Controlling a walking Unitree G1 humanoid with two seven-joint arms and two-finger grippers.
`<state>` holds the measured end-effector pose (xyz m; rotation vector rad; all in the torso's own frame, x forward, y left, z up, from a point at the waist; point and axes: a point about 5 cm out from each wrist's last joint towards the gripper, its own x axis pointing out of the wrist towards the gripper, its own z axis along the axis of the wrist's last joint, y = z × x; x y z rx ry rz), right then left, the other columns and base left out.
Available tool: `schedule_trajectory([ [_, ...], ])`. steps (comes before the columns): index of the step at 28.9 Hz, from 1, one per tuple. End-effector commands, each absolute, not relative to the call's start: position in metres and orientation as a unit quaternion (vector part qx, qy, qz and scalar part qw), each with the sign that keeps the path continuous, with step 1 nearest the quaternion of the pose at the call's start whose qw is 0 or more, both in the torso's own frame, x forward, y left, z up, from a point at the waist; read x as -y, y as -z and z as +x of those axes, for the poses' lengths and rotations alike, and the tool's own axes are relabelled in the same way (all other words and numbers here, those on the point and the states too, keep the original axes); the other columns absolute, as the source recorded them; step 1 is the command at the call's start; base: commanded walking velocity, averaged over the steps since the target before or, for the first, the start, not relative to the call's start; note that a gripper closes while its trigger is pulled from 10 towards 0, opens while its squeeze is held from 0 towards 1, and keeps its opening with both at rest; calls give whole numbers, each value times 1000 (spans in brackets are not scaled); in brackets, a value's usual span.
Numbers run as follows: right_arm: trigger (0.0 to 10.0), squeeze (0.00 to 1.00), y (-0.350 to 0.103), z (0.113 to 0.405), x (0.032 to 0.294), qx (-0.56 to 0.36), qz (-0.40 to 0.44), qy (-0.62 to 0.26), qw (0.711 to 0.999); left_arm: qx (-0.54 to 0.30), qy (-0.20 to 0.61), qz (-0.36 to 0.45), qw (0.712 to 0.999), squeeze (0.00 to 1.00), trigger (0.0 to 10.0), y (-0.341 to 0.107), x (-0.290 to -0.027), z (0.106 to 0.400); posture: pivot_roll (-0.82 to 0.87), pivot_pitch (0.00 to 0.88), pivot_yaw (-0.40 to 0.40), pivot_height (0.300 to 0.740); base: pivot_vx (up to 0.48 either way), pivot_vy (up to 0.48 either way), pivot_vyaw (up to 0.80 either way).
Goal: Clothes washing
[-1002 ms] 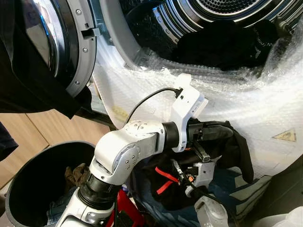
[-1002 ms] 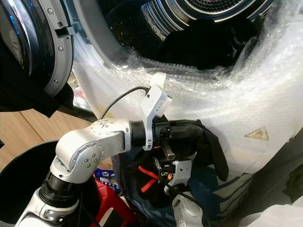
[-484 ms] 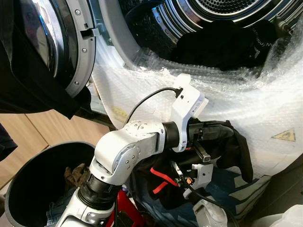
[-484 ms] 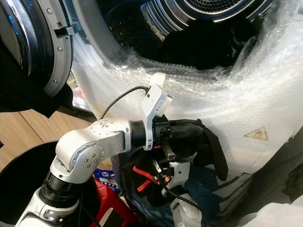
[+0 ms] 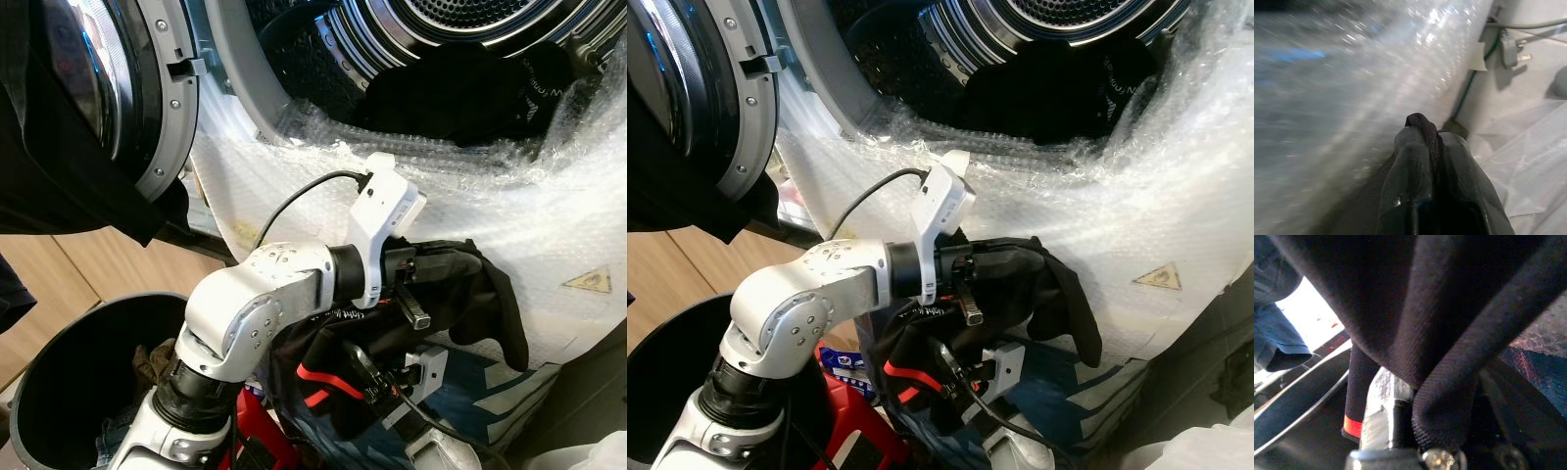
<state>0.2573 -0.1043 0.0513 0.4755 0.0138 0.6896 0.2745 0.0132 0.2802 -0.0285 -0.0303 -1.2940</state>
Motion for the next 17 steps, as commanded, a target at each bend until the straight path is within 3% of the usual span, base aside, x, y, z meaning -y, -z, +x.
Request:
schedule_trajectory([
  [1,0,0,-58,256,100,4,237,-354,905,56,601,-7,797,0,0,-298,-20,273,-17,49,72,740,0,0,0],
  [2,0,0,-59,255,100,3,239,-358,903,58,596,-3,801,0,0,-299,-23,275,-25,53,76,740,0,0,0],
  [3,0,0,-62,254,102,4,240,-364,900,65,592,10,803,0,4588,-301,-28,276,-24,59,76,740,0,0,0],
  [4,0,0,-63,253,103,6,241,-368,898,69,590,16,805,0,4588,-302,-31,276,-24,59,76,740,0,0,0],
  [5,0,0,-64,251,104,7,243,-373,896,73,584,18,808,0,8275,-304,-34,276,-21,61,75,740,0,0,0],
  [6,0,0,-65,248,107,10,246,-378,893,76,579,18,812,0,10000,-306,-38,277,-20,62,72,740,0,0,0],
  [10,0,0,-65,239,120,7,254,-382,888,77,549,20,832,0,10000,-307,-53,284,-13,59,63,740,0,0,0],
  [17,0,0,-85,231,150,43,256,-381,888,61,534,77,840,0,10000,-297,-71,290,-31,52,76,740,0,0,0],
])
